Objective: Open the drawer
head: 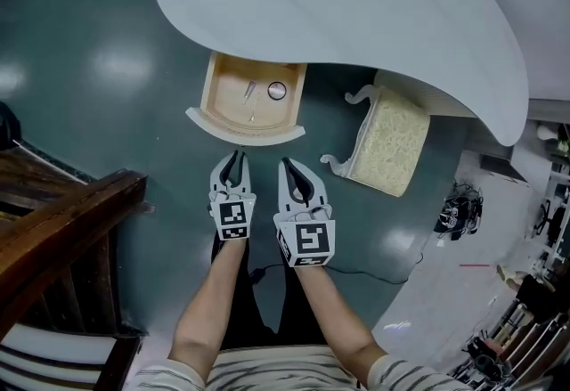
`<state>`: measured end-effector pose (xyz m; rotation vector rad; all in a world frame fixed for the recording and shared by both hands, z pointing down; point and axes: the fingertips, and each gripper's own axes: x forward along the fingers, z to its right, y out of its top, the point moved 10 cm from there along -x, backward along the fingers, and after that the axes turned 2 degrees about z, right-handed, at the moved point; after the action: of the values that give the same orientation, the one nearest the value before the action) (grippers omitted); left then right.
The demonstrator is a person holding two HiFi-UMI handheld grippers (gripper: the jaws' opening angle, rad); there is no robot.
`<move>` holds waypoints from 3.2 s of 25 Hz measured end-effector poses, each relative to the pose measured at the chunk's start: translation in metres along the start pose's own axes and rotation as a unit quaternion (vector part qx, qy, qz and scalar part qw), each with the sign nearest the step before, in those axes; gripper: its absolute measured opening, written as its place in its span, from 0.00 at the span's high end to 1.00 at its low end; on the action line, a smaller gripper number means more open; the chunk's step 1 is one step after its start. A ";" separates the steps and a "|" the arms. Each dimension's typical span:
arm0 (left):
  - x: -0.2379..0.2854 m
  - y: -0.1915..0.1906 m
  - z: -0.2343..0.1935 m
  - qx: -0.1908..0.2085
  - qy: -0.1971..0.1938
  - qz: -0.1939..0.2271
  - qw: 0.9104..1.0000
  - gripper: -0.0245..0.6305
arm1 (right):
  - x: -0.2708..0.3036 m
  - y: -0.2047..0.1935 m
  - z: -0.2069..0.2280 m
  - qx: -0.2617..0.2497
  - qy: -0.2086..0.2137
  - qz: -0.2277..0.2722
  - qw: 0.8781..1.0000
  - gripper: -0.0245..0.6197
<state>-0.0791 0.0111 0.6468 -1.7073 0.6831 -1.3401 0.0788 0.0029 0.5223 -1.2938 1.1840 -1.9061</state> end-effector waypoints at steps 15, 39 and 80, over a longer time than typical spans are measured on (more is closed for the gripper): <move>-0.057 0.085 0.006 -0.016 0.010 0.037 0.999 0.95 | -0.029 0.052 -0.006 -0.003 0.015 0.015 1.000 0.94; -0.189 0.283 0.031 -0.019 -0.037 0.140 0.989 0.95 | -0.128 0.191 -0.035 -0.040 0.062 0.068 0.995 0.94; -0.254 0.407 0.051 0.016 -0.112 0.266 0.957 0.95 | -0.192 0.306 -0.040 -0.081 0.033 0.215 0.973 0.94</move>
<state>-0.0694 0.0305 0.1648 -1.4758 0.8997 -0.7659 0.1058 0.0305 0.1610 -0.9564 1.5386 -1.5709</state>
